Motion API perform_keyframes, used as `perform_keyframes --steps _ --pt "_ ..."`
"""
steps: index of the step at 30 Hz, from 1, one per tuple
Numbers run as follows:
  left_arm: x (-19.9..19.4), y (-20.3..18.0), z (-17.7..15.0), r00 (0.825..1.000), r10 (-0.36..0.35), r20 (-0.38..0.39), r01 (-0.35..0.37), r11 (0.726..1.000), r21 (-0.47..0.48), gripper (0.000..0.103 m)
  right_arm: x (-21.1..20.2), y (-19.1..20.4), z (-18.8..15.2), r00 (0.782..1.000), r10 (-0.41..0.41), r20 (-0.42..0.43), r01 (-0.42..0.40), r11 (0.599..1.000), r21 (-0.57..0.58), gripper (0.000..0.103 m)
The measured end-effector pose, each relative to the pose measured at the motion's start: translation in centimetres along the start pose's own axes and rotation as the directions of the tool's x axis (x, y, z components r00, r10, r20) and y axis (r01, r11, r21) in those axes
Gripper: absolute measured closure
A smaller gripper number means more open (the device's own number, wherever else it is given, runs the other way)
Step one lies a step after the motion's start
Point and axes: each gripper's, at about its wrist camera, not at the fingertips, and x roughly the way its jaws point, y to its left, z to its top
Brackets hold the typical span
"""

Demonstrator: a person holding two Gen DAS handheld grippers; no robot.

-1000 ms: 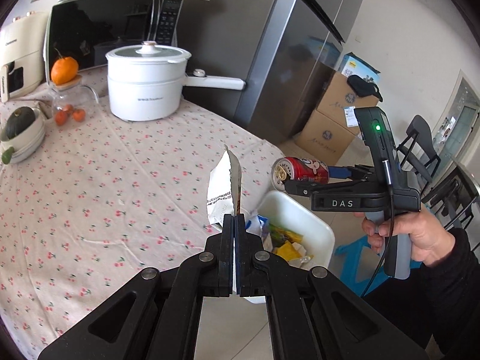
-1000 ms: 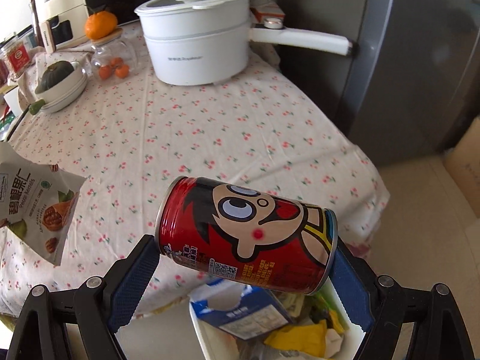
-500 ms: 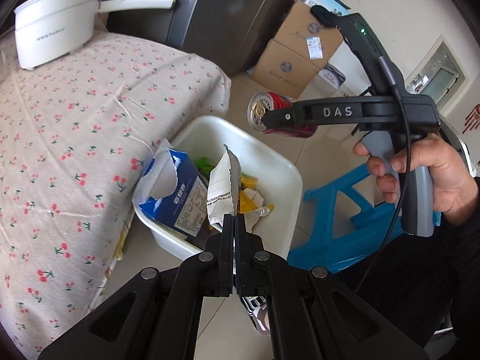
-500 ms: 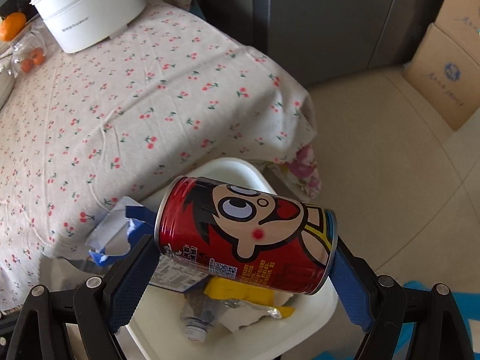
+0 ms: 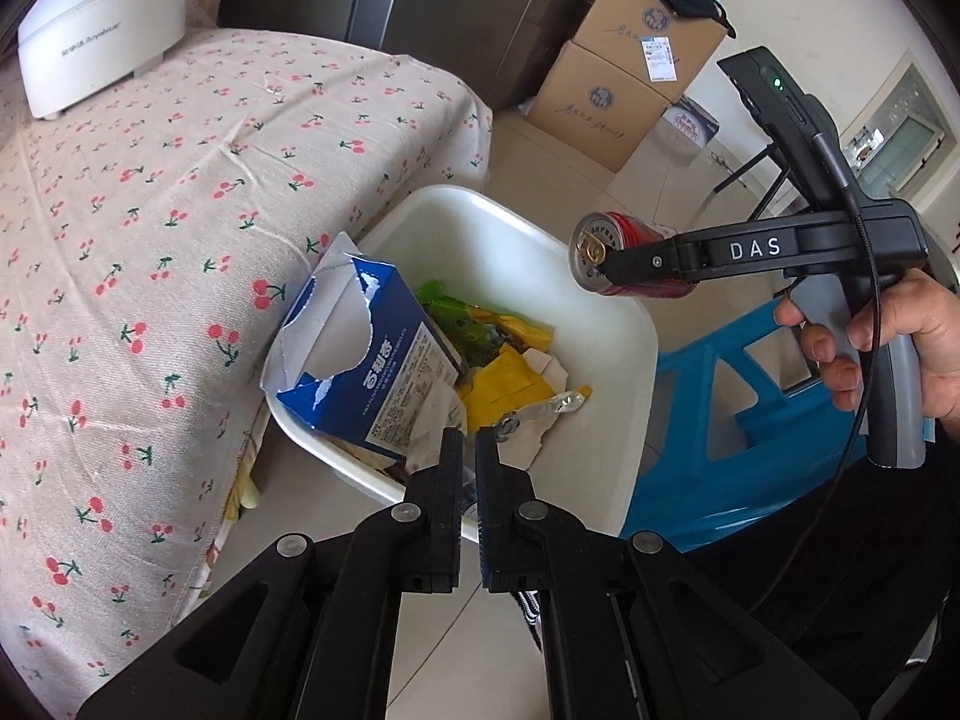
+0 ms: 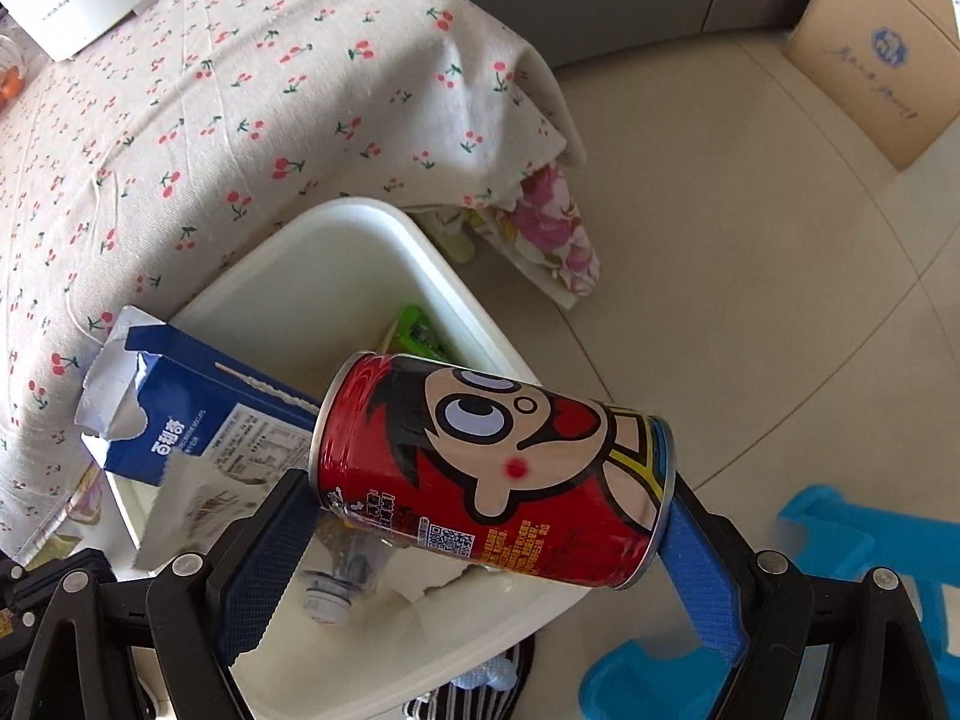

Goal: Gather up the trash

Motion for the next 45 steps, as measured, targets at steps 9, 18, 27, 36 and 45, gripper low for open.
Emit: perform_keyframes --steps 9,18,27,36,45 --pt "-5.4 1.4 -0.9 0.980 0.182 0.076 -0.177 0.982 -0.065 0.022 2.2 -0.2 -0.1 0.996 0.016 -0.083 -0.013 0.999 0.032 0.012" --pt "-9.1 2.2 -2.9 0.954 0.288 0.088 -0.278 0.954 -0.116 0.004 2.6 1.0 0.0 0.994 0.068 -0.083 -0.063 0.996 0.059 0.011" --pt "-13.8 2.0 -4.4 0.942 0.305 0.140 -0.277 0.942 -0.188 0.004 -3.4 3.5 -1.0 0.988 0.126 0.087 -0.131 0.990 0.059 0.007" --pt "-18.9 1.2 -6.6 0.872 0.432 0.229 -0.373 0.891 -0.260 0.003 -11.5 9.1 -6.6 0.927 0.045 0.372 -0.026 0.998 -0.057 0.006" --pt "-22.2 0.6 -9.8 0.790 0.540 0.288 -0.447 0.831 -0.332 0.003 -14.2 13.9 -12.0 0.843 0.064 0.534 0.031 0.985 -0.168 0.004"
